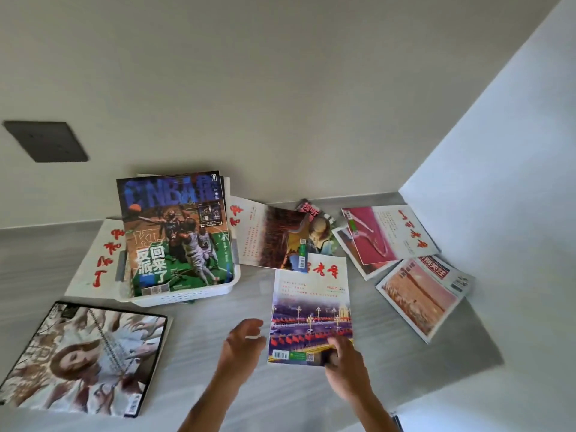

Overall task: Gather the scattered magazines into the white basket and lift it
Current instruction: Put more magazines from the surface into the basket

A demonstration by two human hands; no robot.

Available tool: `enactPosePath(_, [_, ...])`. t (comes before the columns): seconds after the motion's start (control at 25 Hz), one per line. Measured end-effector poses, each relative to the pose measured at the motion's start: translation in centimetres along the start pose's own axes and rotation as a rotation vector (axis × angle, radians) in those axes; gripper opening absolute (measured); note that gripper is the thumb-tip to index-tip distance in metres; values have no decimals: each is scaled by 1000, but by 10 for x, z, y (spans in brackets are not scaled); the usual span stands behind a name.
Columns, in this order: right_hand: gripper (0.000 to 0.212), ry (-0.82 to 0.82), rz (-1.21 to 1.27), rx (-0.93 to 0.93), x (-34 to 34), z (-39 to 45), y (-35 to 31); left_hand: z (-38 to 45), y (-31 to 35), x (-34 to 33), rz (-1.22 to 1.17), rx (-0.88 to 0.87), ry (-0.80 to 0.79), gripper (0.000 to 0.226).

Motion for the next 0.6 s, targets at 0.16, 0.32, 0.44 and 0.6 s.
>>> enactPosePath(0.16, [59,-72,-240,155,3,6,33,2,-14,-40,193,91,-38,31])
enactPosePath(0.32, [67,-79,-317,281,0,5,53,0,-8,-83,79,235,-15,22])
enactPosePath(0.44, [69,-94,-339,357,7,11,70,3,-5,-116,273,173,128,43])
enactPosePath(0.6, [70,-156,-376,381,11,15,76,8,-2,-122,332,178,311,49])
Point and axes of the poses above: each hand's wrist, its own z-axis towards the middle knuckle, its own x-axis out of the back of the hand, y = z × x, the point moved 1 cm from there along z, towards the middle knuckle, and after that the axes turned 1 degree about z, right-handed, at the moved point
